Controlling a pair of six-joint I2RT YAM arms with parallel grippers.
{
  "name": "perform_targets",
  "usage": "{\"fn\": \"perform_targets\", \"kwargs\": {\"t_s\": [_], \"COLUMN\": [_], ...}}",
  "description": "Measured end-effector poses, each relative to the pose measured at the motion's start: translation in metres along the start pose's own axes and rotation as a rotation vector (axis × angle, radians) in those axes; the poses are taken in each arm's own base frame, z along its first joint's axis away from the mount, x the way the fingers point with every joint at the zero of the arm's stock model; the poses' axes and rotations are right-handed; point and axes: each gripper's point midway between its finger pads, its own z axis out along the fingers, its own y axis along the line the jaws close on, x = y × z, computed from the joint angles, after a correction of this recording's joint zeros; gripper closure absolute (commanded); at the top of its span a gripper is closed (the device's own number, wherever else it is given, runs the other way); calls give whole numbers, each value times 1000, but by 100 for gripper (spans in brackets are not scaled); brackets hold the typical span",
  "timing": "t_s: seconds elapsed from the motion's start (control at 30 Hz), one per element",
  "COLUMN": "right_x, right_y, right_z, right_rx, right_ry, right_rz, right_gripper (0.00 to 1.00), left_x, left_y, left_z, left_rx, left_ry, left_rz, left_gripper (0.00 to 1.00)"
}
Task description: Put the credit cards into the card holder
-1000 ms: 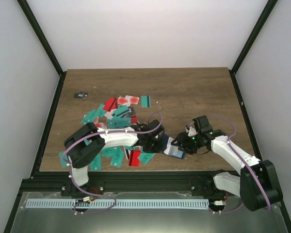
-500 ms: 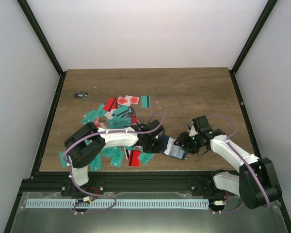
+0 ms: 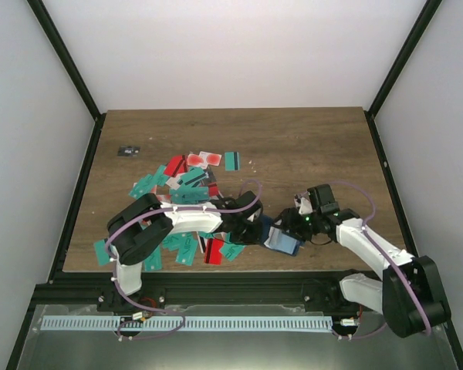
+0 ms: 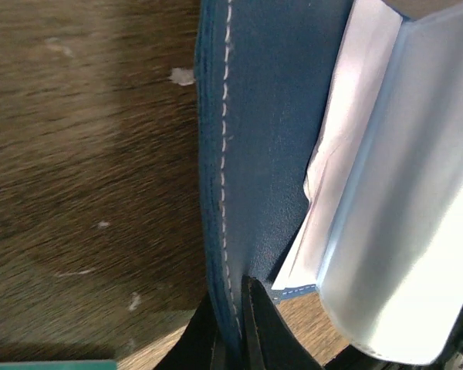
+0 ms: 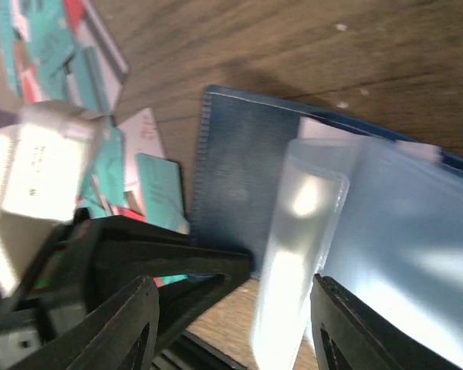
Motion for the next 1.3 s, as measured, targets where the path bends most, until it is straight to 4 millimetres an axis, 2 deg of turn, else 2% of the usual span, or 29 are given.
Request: {"fn": "perform_targets", "kwargs": {"t_s": [0.2, 0.5, 0.77, 0.9, 1.0, 1.13, 1.2, 1.3], "right_x": [-2, 0, -3, -2, -2, -3, -4, -8], "right_y": [21, 16, 5, 0, 1, 4, 8, 18], "right_z": [-3, 13, 35, 39, 39, 36, 32, 24], "right_rx": [-104, -130, -121, -110, -109, -103, -105, -117], "right_ry": [-4, 43, 90, 108, 110, 110, 108, 94], "right_rz": [-45, -32, -6, -10, -24, -44, -55, -77], "right_gripper": [44, 43, 43, 42, 41, 40, 40, 40], "left_x": [1, 3, 13, 16, 15, 14, 13, 13], "left_y": [-8, -24, -31, -30, -33, -34, -25, -2], "left_z": [6, 15, 14, -3, -27, -62, -73, -75], "left_rx": [48, 155, 228, 203, 184, 145, 95, -9], "left_ry": [19, 51, 92, 75, 34, -40, -72, -86], "left_rz": [11, 11, 3, 12, 43, 87, 103, 114], "left_gripper": [96, 95, 76, 64, 54, 50, 49, 46]}}
